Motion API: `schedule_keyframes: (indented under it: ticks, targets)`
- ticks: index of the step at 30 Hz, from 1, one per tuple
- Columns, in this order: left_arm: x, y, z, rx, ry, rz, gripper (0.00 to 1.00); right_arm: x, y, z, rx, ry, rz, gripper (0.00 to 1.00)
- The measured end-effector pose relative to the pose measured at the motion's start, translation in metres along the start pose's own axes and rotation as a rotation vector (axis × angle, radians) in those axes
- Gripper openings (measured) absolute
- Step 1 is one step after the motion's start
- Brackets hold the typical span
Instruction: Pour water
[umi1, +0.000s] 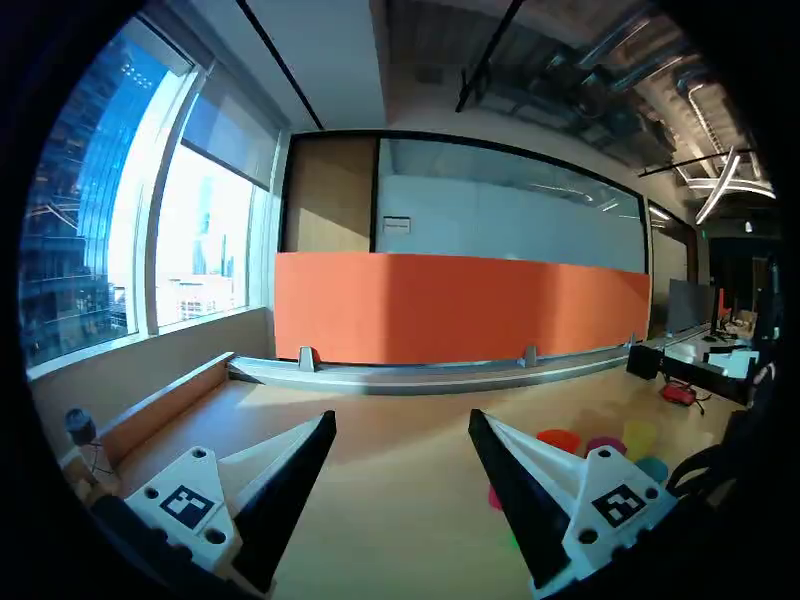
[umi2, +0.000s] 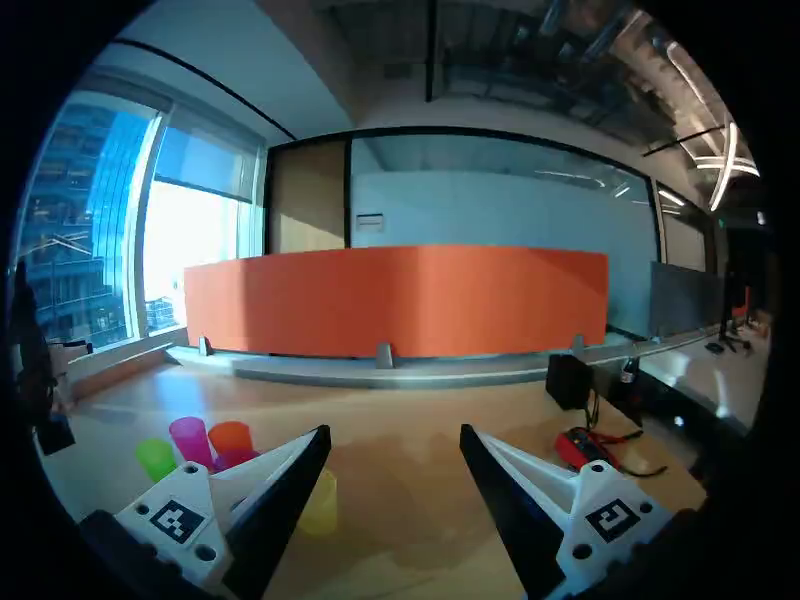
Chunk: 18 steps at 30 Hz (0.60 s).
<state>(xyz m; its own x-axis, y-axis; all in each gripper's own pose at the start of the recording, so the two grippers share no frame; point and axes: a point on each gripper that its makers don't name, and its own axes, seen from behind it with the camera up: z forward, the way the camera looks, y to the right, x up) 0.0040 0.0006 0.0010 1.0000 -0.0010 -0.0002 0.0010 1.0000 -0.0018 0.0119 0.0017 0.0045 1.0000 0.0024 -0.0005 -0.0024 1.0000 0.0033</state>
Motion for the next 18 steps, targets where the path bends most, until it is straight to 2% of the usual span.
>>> schedule_keyframes:
  ticks: [8,18]
  targets:
    - [0.041,0.008,0.008,-0.032,0.015,-0.010,0.99,0.040,-0.004,0.005,0.026,0.019,-0.010,1.00]
    - [0.079,0.005,0.007,-0.044,0.008,0.030,0.99,0.090,-0.006,0.008,0.033,0.058,-0.046,1.00]
